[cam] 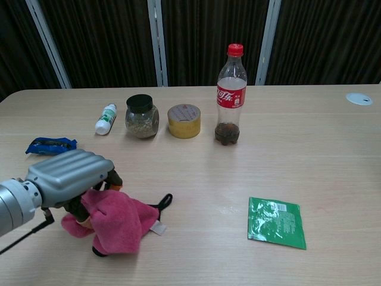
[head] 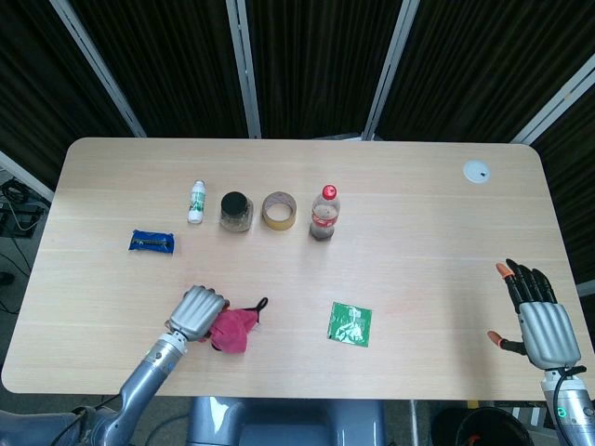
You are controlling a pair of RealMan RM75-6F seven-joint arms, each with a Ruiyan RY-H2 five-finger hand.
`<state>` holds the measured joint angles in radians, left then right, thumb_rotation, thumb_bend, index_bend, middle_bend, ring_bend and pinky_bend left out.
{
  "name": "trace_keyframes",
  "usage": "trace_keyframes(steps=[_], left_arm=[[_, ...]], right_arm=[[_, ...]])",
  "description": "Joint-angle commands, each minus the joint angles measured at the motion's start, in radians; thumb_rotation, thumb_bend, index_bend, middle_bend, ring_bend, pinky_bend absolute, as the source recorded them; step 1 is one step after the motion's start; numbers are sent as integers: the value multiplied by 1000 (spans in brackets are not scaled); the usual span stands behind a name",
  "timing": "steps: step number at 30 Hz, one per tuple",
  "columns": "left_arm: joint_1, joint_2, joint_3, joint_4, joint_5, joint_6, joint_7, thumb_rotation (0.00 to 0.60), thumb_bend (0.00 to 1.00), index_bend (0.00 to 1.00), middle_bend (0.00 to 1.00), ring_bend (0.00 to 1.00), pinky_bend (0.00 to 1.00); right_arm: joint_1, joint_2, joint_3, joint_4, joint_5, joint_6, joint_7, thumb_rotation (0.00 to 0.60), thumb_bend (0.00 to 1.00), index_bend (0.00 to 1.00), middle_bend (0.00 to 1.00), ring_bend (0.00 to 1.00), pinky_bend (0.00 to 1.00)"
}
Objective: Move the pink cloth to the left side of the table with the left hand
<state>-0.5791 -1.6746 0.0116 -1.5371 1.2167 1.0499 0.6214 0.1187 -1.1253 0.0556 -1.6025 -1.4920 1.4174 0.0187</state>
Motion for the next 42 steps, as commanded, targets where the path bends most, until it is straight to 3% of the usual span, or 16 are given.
trace_keyframes(steps=[1,10,21,30,42], left_arm=[[-3,-33,18,-41,16,-10,11,600,462,816,602,516,561],[18,-58,67,-63,32,-8,33,600,460,816,602,516,561],[24,9,0,0,-23,15,13,600,460,814,601,516,561],[32,65,-65,57,-75,19,-73,600,460,813,600,516,561],[-34,-46,-126,79,-123,2,-1,600,459,814,599,516,561]], right_arm=[[-1,0,1,1,2,0,3,600,0,12,0,0,0],[-1,4,2,-1,7,-3,10,600,0,12,0,0,0],[-1,3,2,-2,8,-4,5,600,0,12,0,0,0],[0,2,2,0,4,-3,0,600,0,12,0,0,0],[0,3,2,1,4,-4,11,600,0,12,0,0,0]])
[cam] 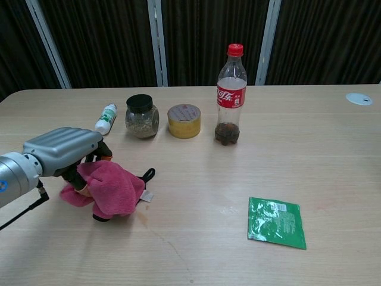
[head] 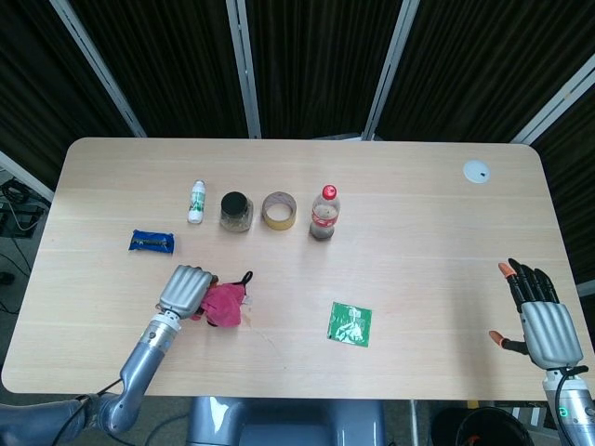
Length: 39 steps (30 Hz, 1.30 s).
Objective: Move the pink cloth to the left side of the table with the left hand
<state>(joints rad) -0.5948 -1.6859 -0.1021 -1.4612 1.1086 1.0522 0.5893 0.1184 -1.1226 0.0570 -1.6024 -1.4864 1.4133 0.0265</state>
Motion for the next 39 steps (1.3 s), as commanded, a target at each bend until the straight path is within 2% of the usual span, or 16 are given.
trace_keyframes(steps=[1,12,19,26,39], left_arm=[[-24,-44,-14,2,-15,-1,40,600,459,814,599,516,561],[-90,-197,-41,15,-38,8,131,600,460,824,589,510,559],[-112,-247,-43,45,-57,4,161,600,460,824,590,510,559],[-105,-219,-38,78,-101,2,185,600,461,822,589,510,558],[-49,-72,12,78,-99,-3,114,600,460,821,587,510,558]], right_arm=[[0,1,0,2,0,0,5,600,0,12,0,0,0],[-6,6,2,-7,10,2,22,600,0,12,0,0,0],[-9,9,2,-11,10,6,25,600,0,13,0,0,0],[-10,11,2,-12,11,5,27,600,0,12,0,0,0],[-11,7,4,-15,13,7,12,600,0,12,0,0,0]])
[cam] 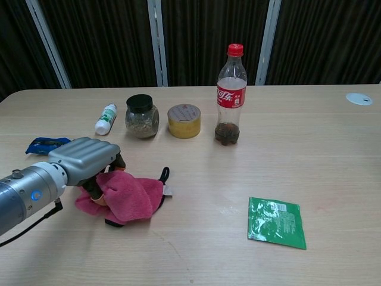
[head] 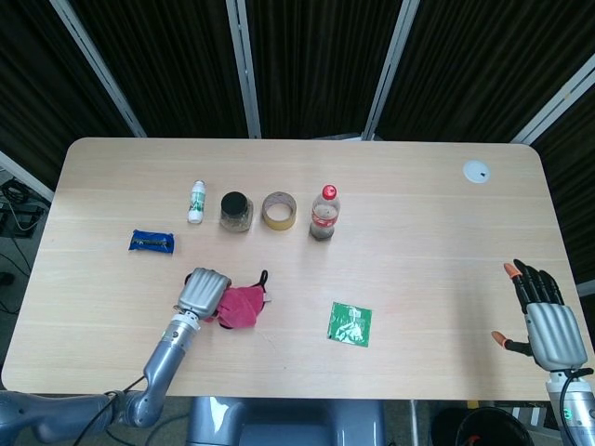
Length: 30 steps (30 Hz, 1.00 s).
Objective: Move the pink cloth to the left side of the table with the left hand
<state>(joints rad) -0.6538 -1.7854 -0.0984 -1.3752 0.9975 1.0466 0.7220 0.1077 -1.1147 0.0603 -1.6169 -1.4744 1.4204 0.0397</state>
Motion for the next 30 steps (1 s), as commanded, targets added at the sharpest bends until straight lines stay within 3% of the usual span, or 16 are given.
trace_keyframes(steps=[1,20,25,30], left_arm=[[13,37,9,-11,15,2,-27,600,460,821,587,510,558],[25,23,62,-115,91,1,-73,600,460,820,584,509,558],[42,69,45,-161,124,70,-70,600,457,814,578,503,557],[81,185,24,-226,137,144,-95,600,454,806,564,496,554]], right_arm=[[0,-1,1,-2,2,1,-2,600,0,12,0,0,0],[-1,0,3,0,3,1,-3,600,0,13,0,0,0],[-2,0,3,3,5,0,1,600,0,13,0,0,0],[0,-1,4,1,6,-4,-1,600,0,13,0,0,0]])
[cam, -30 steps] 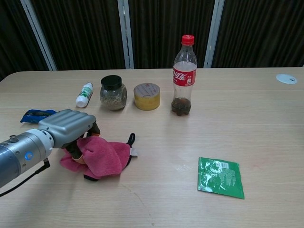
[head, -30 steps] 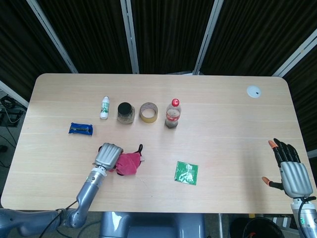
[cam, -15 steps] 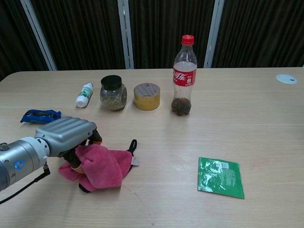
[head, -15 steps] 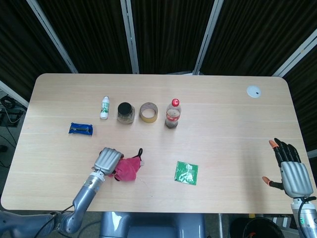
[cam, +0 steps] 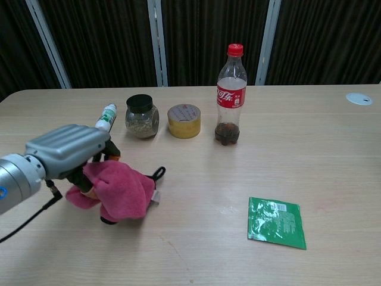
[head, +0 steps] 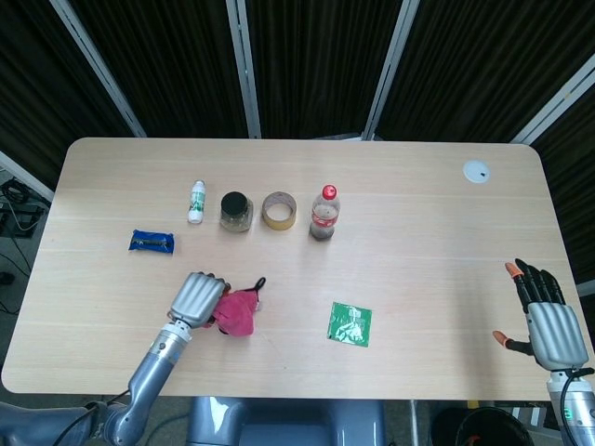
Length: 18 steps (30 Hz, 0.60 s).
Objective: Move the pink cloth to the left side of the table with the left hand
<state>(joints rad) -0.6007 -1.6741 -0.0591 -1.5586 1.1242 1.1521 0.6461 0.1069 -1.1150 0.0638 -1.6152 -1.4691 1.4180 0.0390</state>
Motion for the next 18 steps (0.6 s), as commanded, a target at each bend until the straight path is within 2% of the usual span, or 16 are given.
trace_keyframes(steps=[1,7,13,16,18], left_arm=[[57,140,-34,-46,-3,73,-56,600,453,805,564,496,554],[99,271,-31,-51,1,63,-165,600,453,794,556,490,551],[141,338,-8,-28,28,61,-253,600,445,760,527,469,542],[153,347,-1,-10,32,52,-280,600,421,703,462,415,523],[157,351,5,-6,30,36,-291,600,363,631,349,306,437]], right_arm=[[2,-1,0,-7,7,-10,2,600,0,13,0,0,0],[5,-2,1,-13,13,-15,-11,600,0,13,0,0,0],[6,-5,2,-14,14,-16,-17,600,0,13,0,0,0],[5,-5,1,-16,13,-14,-19,600,0,13,0,0,0],[5,-5,1,-16,12,-14,-20,600,0,13,0,0,0]])
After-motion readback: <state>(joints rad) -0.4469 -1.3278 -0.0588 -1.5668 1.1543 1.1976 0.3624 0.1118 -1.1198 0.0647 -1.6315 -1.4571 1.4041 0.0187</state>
